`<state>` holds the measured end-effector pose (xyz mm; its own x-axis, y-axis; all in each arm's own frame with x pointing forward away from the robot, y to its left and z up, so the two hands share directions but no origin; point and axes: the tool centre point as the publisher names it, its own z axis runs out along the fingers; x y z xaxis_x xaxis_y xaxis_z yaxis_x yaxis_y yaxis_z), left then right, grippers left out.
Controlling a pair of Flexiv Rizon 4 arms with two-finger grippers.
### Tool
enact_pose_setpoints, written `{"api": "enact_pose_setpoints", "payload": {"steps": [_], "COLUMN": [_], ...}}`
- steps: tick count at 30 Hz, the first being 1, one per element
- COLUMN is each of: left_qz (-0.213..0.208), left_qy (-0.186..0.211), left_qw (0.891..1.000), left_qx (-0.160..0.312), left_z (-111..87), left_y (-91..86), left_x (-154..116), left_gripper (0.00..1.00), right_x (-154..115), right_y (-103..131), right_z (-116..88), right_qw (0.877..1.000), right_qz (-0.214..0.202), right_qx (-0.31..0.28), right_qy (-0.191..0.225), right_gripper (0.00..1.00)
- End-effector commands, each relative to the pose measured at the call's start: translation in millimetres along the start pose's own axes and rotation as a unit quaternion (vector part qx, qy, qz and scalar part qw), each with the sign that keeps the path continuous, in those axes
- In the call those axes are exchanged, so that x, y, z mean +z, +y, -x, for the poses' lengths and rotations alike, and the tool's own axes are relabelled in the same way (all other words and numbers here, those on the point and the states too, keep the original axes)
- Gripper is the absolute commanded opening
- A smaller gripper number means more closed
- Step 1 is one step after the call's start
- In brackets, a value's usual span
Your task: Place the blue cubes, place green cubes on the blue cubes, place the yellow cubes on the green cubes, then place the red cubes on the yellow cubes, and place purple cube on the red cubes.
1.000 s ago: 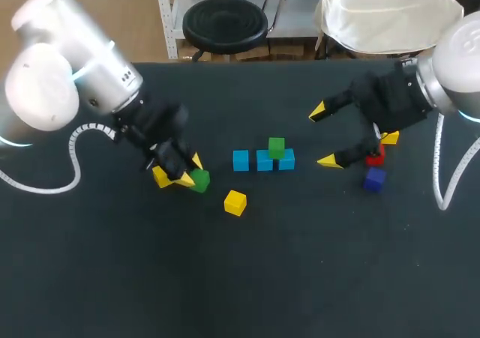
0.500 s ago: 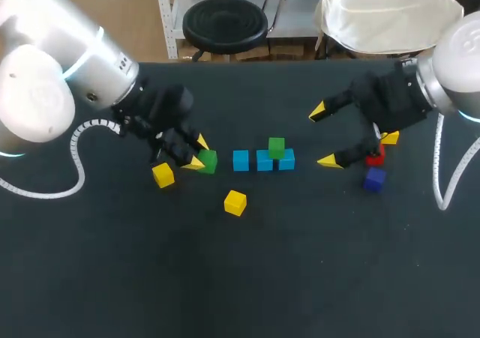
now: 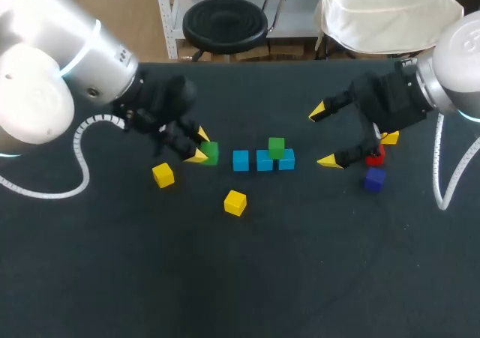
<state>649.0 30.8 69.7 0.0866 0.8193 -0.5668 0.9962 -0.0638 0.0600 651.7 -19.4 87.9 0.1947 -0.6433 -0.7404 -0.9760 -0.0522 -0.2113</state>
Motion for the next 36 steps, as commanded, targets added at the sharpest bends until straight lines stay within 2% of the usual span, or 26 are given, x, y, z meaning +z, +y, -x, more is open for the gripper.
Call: {"api": "enact_pose_setpoints", "payload": {"steps": [1,26,30,36], "left_qz": [-0.009,-0.011,-0.003,0.008], "left_qy": [0.015,0.014,0.036,0.022], "left_qw": [1.000,1.000,0.997,0.995], "left_qx": [-0.002,-0.001,-0.063,-0.093], "left_z": [4.9,5.2,11.4,23.7], "left_y": [3.0,3.2,16.2,17.6], "left_x": [2.1,2.1,7.4,11.6], "left_gripper": [0.00,0.00,0.00,0.00], "right_x": [0.2,0.2,0.2,0.2], "right_y": [0.1,0.1,0.1,0.1], "right_z": [-0.2,-0.2,-0.2,-0.2], "right_qw": [1.000,1.000,1.000,1.000], "right_qz": [0.000,0.000,0.000,0.000], "right_qx": [0.000,0.000,0.000,0.000], "right_qy": [-0.001,-0.001,-0.001,-0.001], "right_gripper": [1.00,1.00,1.00,1.00]}}
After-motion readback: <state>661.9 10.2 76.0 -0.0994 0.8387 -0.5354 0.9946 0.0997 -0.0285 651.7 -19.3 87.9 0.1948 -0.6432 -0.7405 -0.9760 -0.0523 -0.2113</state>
